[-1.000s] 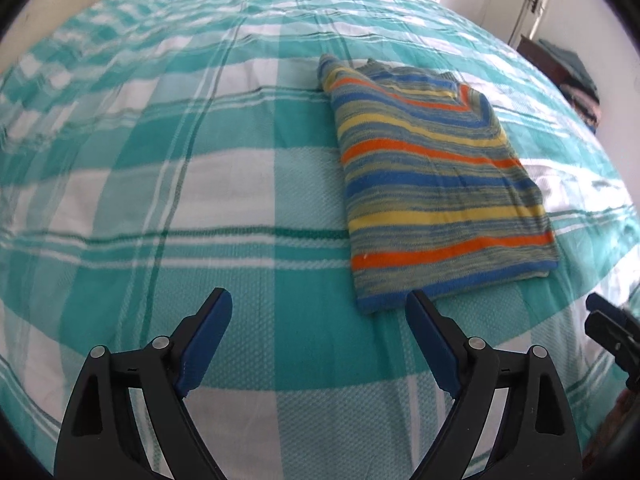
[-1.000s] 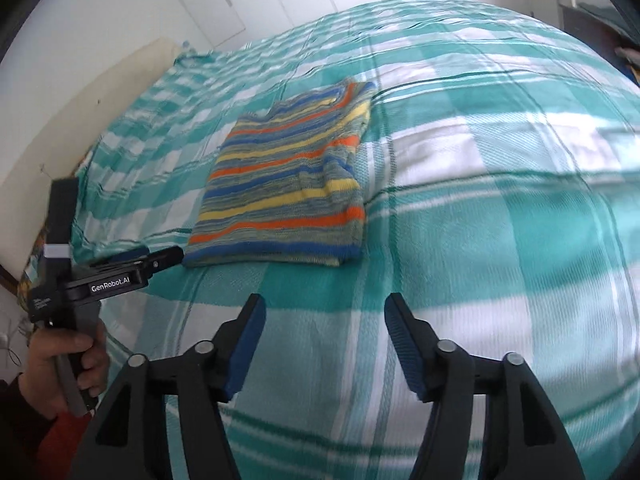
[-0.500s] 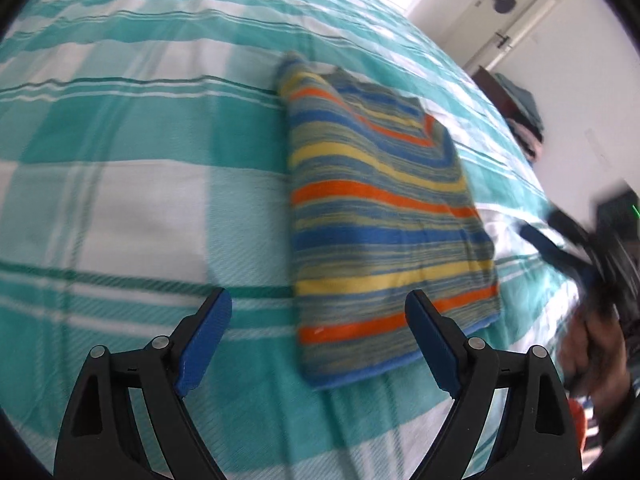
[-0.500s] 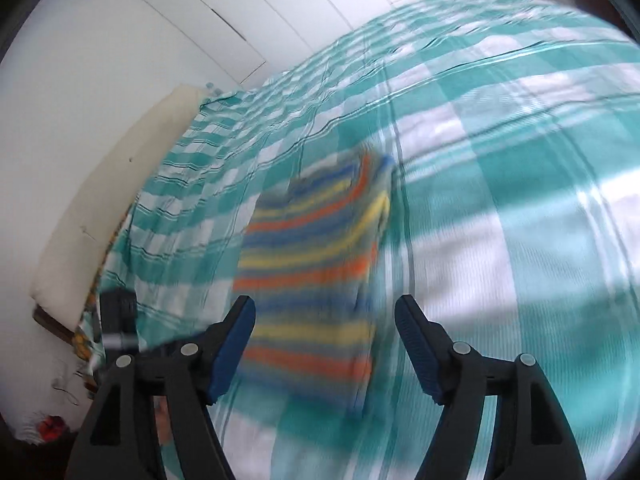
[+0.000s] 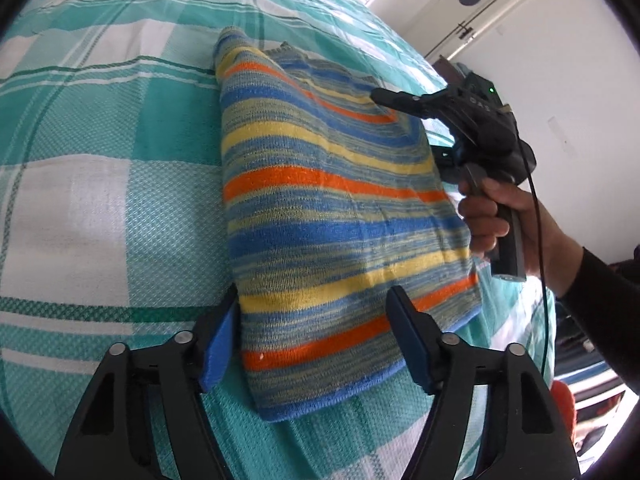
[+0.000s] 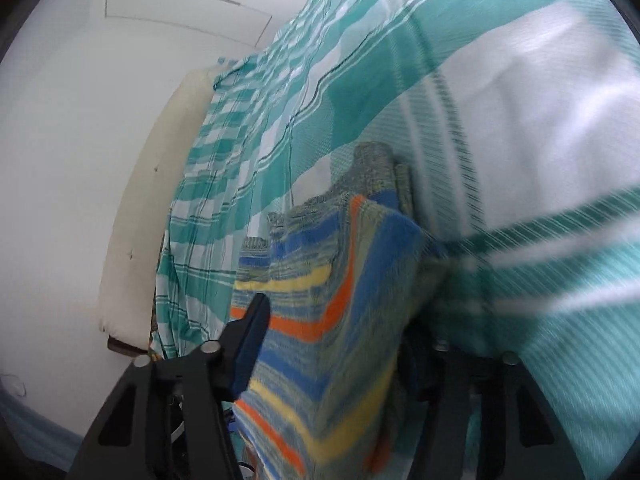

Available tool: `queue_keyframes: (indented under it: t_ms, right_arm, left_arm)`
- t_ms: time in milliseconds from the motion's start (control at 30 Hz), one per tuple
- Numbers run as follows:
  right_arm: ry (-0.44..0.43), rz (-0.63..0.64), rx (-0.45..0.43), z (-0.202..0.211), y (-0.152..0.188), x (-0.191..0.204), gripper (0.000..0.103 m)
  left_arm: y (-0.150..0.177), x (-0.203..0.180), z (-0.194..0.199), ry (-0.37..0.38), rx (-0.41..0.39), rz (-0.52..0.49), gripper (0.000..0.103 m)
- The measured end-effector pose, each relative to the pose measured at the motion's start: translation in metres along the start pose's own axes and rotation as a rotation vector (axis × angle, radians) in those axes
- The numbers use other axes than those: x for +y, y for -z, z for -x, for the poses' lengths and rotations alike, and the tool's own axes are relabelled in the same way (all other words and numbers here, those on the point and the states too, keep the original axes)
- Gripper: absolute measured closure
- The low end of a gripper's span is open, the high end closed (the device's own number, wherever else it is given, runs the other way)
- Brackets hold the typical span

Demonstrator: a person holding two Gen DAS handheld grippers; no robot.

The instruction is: Fold small clothes

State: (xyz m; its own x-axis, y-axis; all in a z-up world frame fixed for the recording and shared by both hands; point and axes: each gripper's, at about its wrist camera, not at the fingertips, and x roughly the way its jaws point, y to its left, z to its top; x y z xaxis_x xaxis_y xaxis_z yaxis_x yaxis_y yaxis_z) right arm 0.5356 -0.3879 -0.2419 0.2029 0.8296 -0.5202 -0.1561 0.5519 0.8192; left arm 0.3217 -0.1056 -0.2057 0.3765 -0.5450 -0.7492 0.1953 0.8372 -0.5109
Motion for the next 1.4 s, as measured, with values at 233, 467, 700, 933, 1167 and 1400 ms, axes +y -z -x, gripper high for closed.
queue_keyframes:
  t_ms: [233,467,700,933,1167,1400]
  right_arm:
    - [0.171,0.116,0.013,-0.009,0.001,0.021,0.082]
    - [0.247,0.288,-0.092,0.009,0.011,0.077,0.084]
    - [0.177,0.381,-0.126,0.036,0.017,0.143,0.084]
    - [0.419,0.312,-0.133,0.024,0.006,0.114,0.022]
    - [0.735,0.415,-0.141,0.078,0.106,0.147,0.008]
    - [0.775,0.481,-0.109,0.111,0.251,0.226,0.001]
  left_arm:
    - [0.000,0.006,0.002,-0.049,0.011,0.029,0.084]
    - [-0.005,-0.020,0.027,-0.088,-0.036,-0.034,0.090]
    - [-0.014,-0.042,0.086,-0.074,-0.106,-0.084,0.090]
    - [0.003,-0.023,0.049,-0.364,-0.042,-0.109,0.026]
    - [0.061,-0.077,0.127,-0.544,-0.189,-0.258,0.008]
    - [0.101,-0.110,0.199,-0.675,-0.298,-0.265,0.002]
